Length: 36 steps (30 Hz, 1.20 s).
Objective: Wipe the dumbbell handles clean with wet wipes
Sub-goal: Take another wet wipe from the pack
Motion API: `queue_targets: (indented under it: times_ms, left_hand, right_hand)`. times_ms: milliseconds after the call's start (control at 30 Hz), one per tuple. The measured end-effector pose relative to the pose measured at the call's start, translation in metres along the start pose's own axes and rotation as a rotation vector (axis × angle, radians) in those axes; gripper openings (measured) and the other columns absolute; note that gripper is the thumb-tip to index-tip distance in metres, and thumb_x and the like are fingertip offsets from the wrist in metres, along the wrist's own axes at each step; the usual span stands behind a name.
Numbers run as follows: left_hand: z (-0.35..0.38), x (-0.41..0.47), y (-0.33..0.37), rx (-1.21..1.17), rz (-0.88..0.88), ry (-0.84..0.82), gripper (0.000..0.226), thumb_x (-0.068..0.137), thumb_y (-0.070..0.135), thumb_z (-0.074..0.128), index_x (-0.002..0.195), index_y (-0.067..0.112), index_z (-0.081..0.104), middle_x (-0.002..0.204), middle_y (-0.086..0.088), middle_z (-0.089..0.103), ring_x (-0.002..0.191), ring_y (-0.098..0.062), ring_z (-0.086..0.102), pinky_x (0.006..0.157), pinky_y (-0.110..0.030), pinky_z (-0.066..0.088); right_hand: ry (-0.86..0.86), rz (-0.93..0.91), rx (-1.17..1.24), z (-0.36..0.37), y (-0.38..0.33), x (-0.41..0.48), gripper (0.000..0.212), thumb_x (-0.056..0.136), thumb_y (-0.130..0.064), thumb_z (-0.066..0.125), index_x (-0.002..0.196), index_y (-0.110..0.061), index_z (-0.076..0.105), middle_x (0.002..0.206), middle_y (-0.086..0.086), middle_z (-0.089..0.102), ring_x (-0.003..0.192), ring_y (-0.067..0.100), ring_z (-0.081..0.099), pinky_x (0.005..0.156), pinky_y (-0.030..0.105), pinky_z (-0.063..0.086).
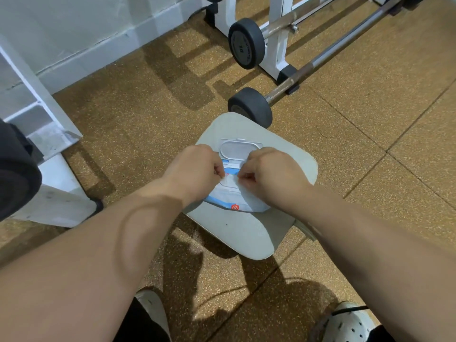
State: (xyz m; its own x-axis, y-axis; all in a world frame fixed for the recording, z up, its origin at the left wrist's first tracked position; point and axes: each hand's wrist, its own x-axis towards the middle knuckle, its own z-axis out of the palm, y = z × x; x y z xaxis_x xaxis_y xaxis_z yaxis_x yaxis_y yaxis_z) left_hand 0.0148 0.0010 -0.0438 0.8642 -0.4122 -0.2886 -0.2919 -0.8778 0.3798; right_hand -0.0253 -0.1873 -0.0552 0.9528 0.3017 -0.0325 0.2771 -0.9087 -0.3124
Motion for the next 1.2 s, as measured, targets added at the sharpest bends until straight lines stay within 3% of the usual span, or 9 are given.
queue_targets:
  times_ms: [233,333,500,633,733,800,933,1100,1200]
  left_hand:
    - [-0.002,0.002,-0.001,0.02,-0.005,-0.024,0.017,0.091,0.022,0.065,0.091,0.032,0.079,0.101,0.006,0.066,0.099,-0.023,0.06,0.088,-0.037,0.052]
    - [-0.003,0.001,-0.001,0.017,-0.002,-0.03,0.019,0.091,0.021,0.064,0.091,0.033,0.079,0.102,0.006,0.067,0.099,-0.023,0.062,0.087,-0.036,0.051]
    - [-0.003,-0.001,-0.002,-0.019,-0.008,-0.033,0.021,0.09,0.019,0.063,0.089,0.033,0.079,0.101,0.006,0.069,0.097,-0.023,0.063,0.087,-0.038,0.052]
    - [-0.005,-0.001,-0.002,-0.039,-0.016,-0.017,0.022,0.09,0.018,0.064,0.087,0.034,0.078,0.098,0.011,0.069,0.1,-0.02,0.061,0.09,-0.037,0.052]
    - [-0.006,0.0,0.0,-0.045,-0.047,-0.017,0.021,0.091,0.019,0.064,0.086,0.035,0.077,0.098,0.01,0.07,0.1,-0.02,0.062,0.09,-0.037,0.052]
    - [-0.007,0.0,0.001,-0.051,-0.06,-0.022,0.022,0.091,0.02,0.064,0.083,0.038,0.075,0.097,0.008,0.07,0.098,-0.02,0.062,0.089,-0.037,0.053]
    - [-0.009,-0.003,0.003,-0.064,-0.065,-0.009,0.019,0.092,0.02,0.064,0.088,0.033,0.078,0.097,0.008,0.07,0.097,-0.019,0.062,0.089,-0.036,0.054]
    - [-0.01,-0.003,0.006,-0.038,-0.087,-0.037,0.028,0.091,0.021,0.062,0.075,0.043,0.067,0.098,0.006,0.069,0.098,-0.021,0.062,0.089,-0.036,0.054]
    - [-0.011,-0.003,0.007,-0.042,-0.09,-0.037,0.025,0.091,0.02,0.062,0.08,0.041,0.071,0.098,0.005,0.069,0.099,-0.021,0.061,0.089,-0.036,0.054]
  right_hand:
    - [-0.024,0.081,0.014,0.013,-0.009,0.005,0.015,0.082,-0.026,0.065,0.071,-0.024,0.075,0.068,-0.002,0.059,0.063,0.025,0.056,0.054,0.03,0.042]
    - [-0.026,0.059,-0.046,0.011,-0.014,0.006,0.023,0.087,-0.022,0.059,0.064,-0.021,0.057,0.068,-0.001,0.046,0.062,0.027,0.051,0.053,0.031,0.029]
    - [-0.113,0.025,-0.081,0.008,-0.013,0.007,0.018,0.098,-0.024,0.046,0.081,-0.02,0.048,0.083,0.001,0.045,0.07,0.023,0.042,0.06,0.034,0.029]
    - [-0.16,0.064,0.148,0.005,-0.002,0.008,0.018,0.098,-0.022,0.049,0.08,-0.02,0.05,0.083,0.002,0.053,0.075,0.025,0.052,0.066,0.039,0.04]
    - [-0.181,0.097,0.329,-0.005,0.005,0.008,0.019,0.1,-0.019,0.051,0.081,-0.021,0.054,0.081,-0.006,0.057,0.079,0.015,0.052,0.069,0.026,0.039]
    - [-0.188,0.16,0.454,-0.011,0.009,0.007,0.023,0.101,-0.017,0.053,0.078,-0.022,0.055,0.075,-0.012,0.056,0.072,0.003,0.051,0.063,0.014,0.035]
    - [-0.186,0.346,0.746,-0.015,0.015,0.004,0.021,0.099,-0.013,0.055,0.079,-0.018,0.061,0.064,-0.012,0.058,0.055,-0.003,0.05,0.057,0.014,0.038]
    - [-0.044,0.171,0.413,-0.003,0.007,0.004,0.015,0.08,-0.034,0.077,0.086,-0.023,0.068,0.074,-0.01,0.062,0.067,0.006,0.056,0.066,0.023,0.045]
    - [0.005,0.104,0.321,0.001,0.003,0.004,0.007,0.081,-0.027,0.076,0.08,-0.02,0.073,0.073,-0.008,0.062,0.07,0.013,0.055,0.07,0.036,0.048]
